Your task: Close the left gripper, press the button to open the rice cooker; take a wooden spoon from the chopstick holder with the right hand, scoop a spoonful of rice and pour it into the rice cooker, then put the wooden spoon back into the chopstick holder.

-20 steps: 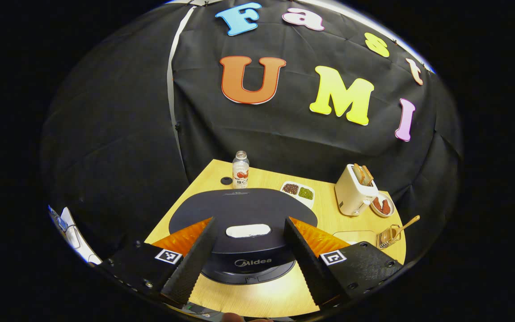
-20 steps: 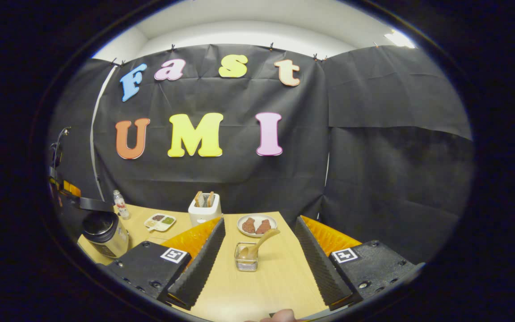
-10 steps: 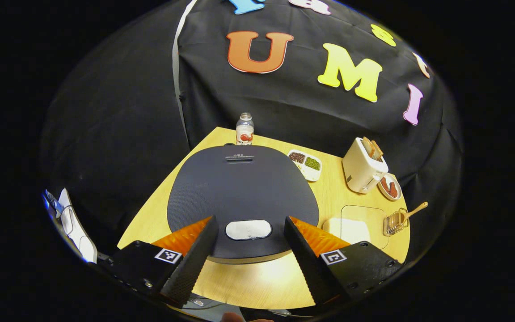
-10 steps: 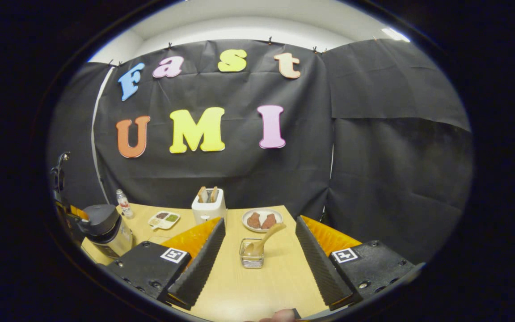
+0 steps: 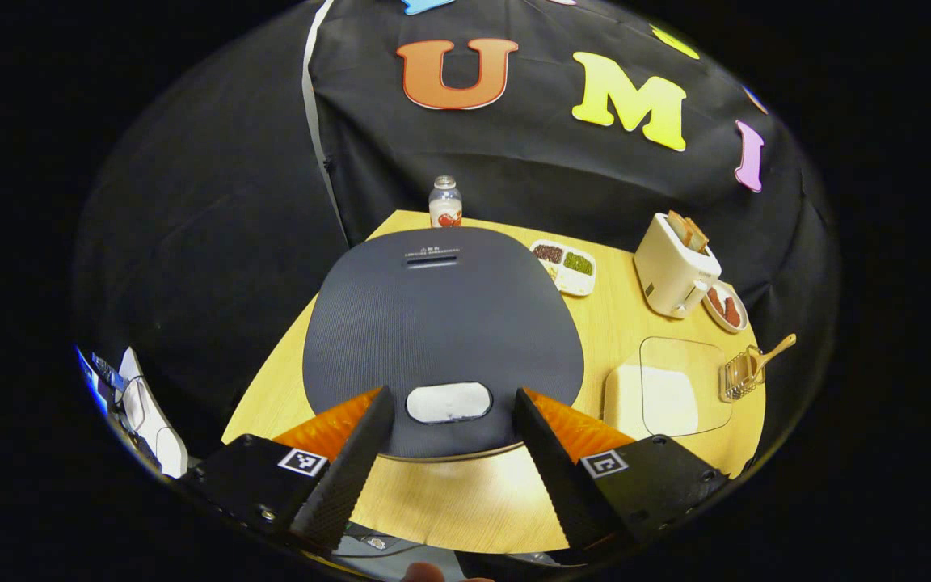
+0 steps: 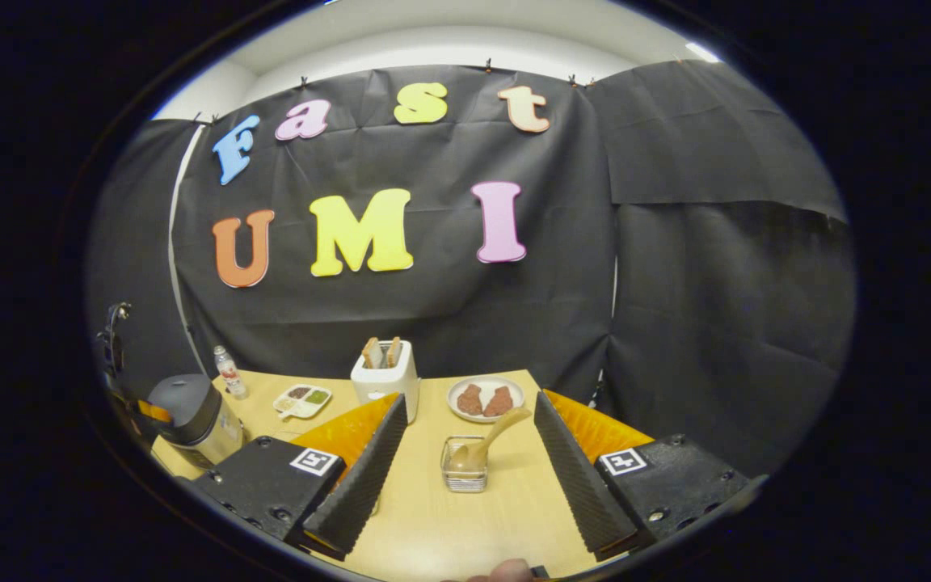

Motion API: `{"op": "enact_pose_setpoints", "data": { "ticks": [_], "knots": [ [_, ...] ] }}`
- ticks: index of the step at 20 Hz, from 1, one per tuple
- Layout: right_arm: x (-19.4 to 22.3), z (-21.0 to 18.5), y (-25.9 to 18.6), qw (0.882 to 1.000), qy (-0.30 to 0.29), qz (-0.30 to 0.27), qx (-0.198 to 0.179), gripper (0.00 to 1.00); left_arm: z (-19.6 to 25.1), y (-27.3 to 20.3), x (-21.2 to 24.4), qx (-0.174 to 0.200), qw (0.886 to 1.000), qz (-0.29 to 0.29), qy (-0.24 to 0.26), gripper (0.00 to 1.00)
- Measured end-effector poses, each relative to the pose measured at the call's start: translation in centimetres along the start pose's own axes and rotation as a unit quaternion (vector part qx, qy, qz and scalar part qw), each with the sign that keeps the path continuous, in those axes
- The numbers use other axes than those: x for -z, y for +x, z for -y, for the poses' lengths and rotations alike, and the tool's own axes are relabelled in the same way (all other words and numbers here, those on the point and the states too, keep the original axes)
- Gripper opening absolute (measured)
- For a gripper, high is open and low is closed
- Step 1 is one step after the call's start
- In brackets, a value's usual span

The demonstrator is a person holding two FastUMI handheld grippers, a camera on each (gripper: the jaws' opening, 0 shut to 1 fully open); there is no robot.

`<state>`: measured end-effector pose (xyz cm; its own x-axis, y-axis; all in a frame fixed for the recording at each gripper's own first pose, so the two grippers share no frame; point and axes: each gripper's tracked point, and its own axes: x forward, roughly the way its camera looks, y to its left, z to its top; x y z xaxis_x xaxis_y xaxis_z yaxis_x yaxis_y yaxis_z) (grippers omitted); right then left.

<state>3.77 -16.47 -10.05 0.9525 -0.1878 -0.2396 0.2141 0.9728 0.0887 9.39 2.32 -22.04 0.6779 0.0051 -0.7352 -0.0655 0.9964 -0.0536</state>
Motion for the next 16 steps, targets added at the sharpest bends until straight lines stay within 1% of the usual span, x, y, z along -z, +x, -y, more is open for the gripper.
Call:
{"op": "enact_pose_setpoints", "data": {
  "ticks": [2,5,7,10,11,13,15,16],
  "knots": [
    [0.0,-0.4,1.7,1.000,0.001,0.001,-0.017,1.00,0.1,-0.1,0.1,-0.001,1.000,-0.003,-0.007,0.99],
    [0.4,-1.2,4.0,0.999,0.003,-0.005,-0.047,1.00,0.0,-0.3,0.1,-0.012,1.000,-0.007,-0.014,0.99],
    [0.9,-1.1,5.8,0.998,0.000,-0.012,-0.060,1.00,-0.1,-0.2,-0.1,-0.022,0.999,0.003,-0.024,0.99],
    [0.0,-0.8,7.2,0.997,-0.012,-0.005,-0.074,1.00,-0.6,-0.3,-1.0,-0.046,0.998,0.025,-0.040,0.97],
    [-0.3,-0.5,7.1,0.997,-0.017,0.000,-0.073,1.00,-0.7,-0.8,-1.2,-0.050,0.997,0.036,-0.047,0.95],
    [-1.8,-0.4,5.9,0.997,-0.021,0.019,-0.066,1.00,-0.8,-2.2,-2.7,-0.048,0.995,0.078,-0.045,0.94],
    [-2.5,-1.1,3.7,0.997,-0.022,0.032,-0.061,1.00,-0.6,-4.5,-4.5,-0.034,0.991,0.125,-0.040,0.94],
    [-2.6,-1.7,2.5,0.997,-0.021,0.036,-0.060,0.98,-0.2,-6.1,-5.1,-0.020,0.988,0.148,-0.037,0.94]
  ]
}}
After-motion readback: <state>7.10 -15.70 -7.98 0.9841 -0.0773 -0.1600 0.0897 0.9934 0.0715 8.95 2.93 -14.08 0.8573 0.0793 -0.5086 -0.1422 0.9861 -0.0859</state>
